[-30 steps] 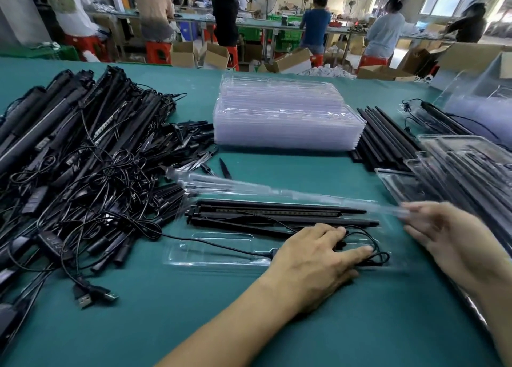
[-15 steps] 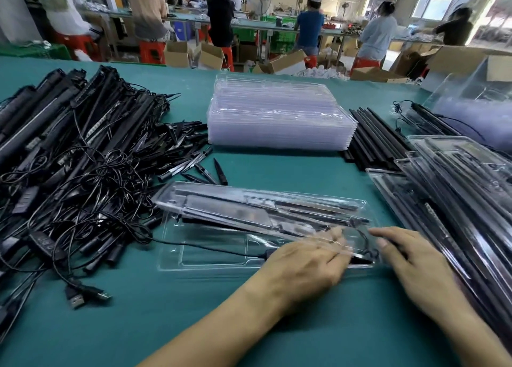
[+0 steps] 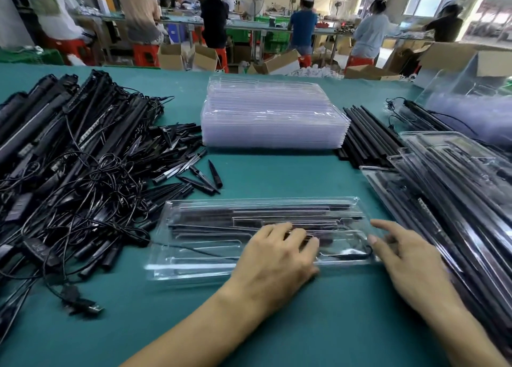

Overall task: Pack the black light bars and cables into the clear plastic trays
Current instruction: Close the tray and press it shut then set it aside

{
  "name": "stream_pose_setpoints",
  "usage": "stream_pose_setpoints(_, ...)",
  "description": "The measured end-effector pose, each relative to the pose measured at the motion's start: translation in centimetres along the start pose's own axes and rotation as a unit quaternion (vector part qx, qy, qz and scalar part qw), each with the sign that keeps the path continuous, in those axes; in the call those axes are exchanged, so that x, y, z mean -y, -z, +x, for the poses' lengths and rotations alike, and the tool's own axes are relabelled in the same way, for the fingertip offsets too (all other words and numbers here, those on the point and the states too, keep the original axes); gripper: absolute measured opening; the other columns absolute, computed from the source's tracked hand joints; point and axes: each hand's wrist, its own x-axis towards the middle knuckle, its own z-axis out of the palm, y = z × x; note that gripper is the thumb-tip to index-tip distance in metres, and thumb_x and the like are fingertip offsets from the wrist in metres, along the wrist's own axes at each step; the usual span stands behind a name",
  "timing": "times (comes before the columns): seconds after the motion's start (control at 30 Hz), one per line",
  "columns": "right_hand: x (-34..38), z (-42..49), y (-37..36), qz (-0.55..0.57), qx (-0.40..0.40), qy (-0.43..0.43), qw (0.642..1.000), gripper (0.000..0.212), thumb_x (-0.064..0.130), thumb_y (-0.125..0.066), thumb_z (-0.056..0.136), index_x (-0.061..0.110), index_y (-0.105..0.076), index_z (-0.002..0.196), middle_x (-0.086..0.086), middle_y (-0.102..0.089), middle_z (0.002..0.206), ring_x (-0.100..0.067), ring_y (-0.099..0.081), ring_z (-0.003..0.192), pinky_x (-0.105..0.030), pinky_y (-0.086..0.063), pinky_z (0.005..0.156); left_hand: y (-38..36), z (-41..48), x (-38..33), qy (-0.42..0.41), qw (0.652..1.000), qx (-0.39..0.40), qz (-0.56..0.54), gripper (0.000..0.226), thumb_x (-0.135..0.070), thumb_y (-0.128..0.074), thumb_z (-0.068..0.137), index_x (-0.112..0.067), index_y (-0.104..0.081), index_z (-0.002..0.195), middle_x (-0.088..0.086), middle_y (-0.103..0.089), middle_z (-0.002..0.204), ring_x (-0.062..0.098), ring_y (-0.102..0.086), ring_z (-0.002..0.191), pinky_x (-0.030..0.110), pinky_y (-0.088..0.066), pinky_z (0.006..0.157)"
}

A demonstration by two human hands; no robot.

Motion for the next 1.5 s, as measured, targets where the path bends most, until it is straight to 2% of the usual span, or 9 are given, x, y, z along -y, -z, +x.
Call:
stream_pose_setpoints(0.1, 0.1, 0.3, 0.2, 0.027, 0.018, -0.059, 0.998, 0.034, 0.025, -0.065, 0.092, 0.019, -0.062, 0.126, 0.0, -0.062, 0.072, -0.015, -0.057, 0.074, -0.031, -0.033, 0.072, -0.4, -0.4, 0.2, -0.011, 1.0, 0.021, 0.002, 0.04, -0.037, -0.043, 0.091, -0.019, -0.074, 0.109, -0.001, -0.072, 0.099, 0.02, -0.069, 0.089, 0.033, -0.058, 0.077)
stream_pose_setpoints(0.2, -0.5, 1.1, 0.4, 0.095, 0.038, -0.143, 0.984, 0.044, 0.022, -0.067, 0.09, 0.014, -0.055, 0.132, -0.002, -0.068, 0.079, -0.021, -0.062, 0.081, -0.034, -0.043, 0.078, -0.9, -0.6, 0.3, -0.014, 1.0, -0.021, 0.002, 0.028, -0.026, -0.063, 0.087, -0.015, -0.074, 0.11, 0.002, -0.071, 0.1, 0.023, -0.069, 0.091, 0.037, -0.06, 0.079)
stream_pose_setpoints(0.3, -0.7, 1.6, 0.6, 0.203, 0.069, -0.188, 0.959, 0.013, 0.013, -0.067, 0.091, 0.003, -0.068, 0.099, 0.003, -0.061, 0.055, -0.009, -0.052, 0.046, -0.019, -0.041, 0.046, -1.1, -0.8, 0.5, -0.006, 1.0, -0.027, -0.015, 0.034, -0.023, -0.079, 0.081, -0.015, -0.074, 0.113, 0.001, -0.072, 0.104, 0.023, -0.07, 0.097, 0.036, -0.06, 0.08)
stream_pose_setpoints(0.37, -0.9, 1.7, 0.9, 0.244, 0.101, -0.211, 0.941, 0.02, 0.011, -0.062, 0.094, -0.001, -0.064, 0.078, 0.002, -0.046, 0.047, -0.008, -0.036, 0.037, -0.016, -0.026, 0.034, -1.1, -1.0, 0.5, -0.001, 0.999, -0.029, -0.018, 0.034, -0.023, -0.079, 0.082, -0.016, -0.073, 0.115, 0.001, -0.071, 0.105, 0.023, -0.07, 0.101, 0.036, -0.06, 0.081)
stream_pose_setpoints(0.73, -1.1, 1.5, 1.1, 0.349, 0.174, -0.291, 0.874, 0.026, 0.024, -0.056, 0.097, 0.01, -0.051, 0.075, -0.006, -0.047, 0.05, -0.013, -0.041, 0.03, -0.013, -0.024, 0.028, -1.1, -1.0, 0.0, -0.016, 0.995, -0.101, 0.011, 0.027, -0.014, -0.057, 0.092, -0.01, -0.074, 0.112, 0.006, -0.073, 0.104, 0.028, -0.069, 0.102, 0.04, -0.058, 0.086)
stream_pose_setpoints(1.1, -0.5, 1.7, 0.4, 0.451, 0.086, -0.289, 0.84, 0.023, 0.022, -0.058, 0.096, 0.014, -0.053, 0.075, 0.002, -0.048, 0.046, -0.009, -0.044, 0.031, -0.011, -0.025, 0.028, -0.4, -1.0, 1.5, -0.06, 0.99, -0.125, -0.011, 0.024, -0.006, -0.066, 0.09, -0.004, -0.073, 0.113, 0.009, -0.072, 0.11, 0.028, -0.067, 0.11, 0.034, -0.05, 0.101)
stream_pose_setpoints(1.2, -0.4, 1.8, 0.5, 0.459, 0.081, -0.288, 0.836, 0.019, 0.02, -0.057, 0.097, 0.012, -0.055, 0.08, -0.002, -0.049, 0.052, -0.009, -0.048, 0.031, -0.011, -0.027, 0.028, 0.8, -1.5, 2.7, -0.039, 0.993, -0.105, -0.044, 0.03, -0.004, -0.052, 0.092, -0.009, -0.07, 0.115, 0.008, -0.069, 0.109, 0.026, -0.066, 0.102, 0.036, -0.057, 0.085)
stream_pose_setpoints(1.4, 0.0, 1.9, 0.4, 0.476, 0.086, -0.288, 0.826, 0.015, 0.02, -0.06, 0.095, 0.012, -0.059, 0.082, -0.006, -0.06, 0.07, -0.02, -0.068, 0.049, -0.019, -0.042, 0.033, 2.2, -4.5, 6.9, 0.025, 0.997, -0.07, 0.028, 0.015, -0.024, -0.075, 0.079, -0.017, -0.067, 0.091, 0.001, -0.064, 0.089, 0.025, -0.061, 0.077, 0.037, -0.05, 0.057)
stream_pose_setpoints(1.5, 0.3, 2.0, 0.6, 0.5, 0.106, -0.29, 0.809, 0.013, 0.014, -0.061, 0.093, 0.009, -0.059, 0.081, -0.006, -0.065, 0.072, -0.026, -0.07, 0.053, -0.023, -0.052, 0.041, 1.8, -5.1, 6.9, 0.016, 0.995, -0.082, 0.049, 0.012, -0.022, -0.068, 0.084, -0.016, -0.062, 0.075, 0.002, -0.058, 0.075, 0.025, -0.055, 0.065, 0.036, -0.046, 0.049)
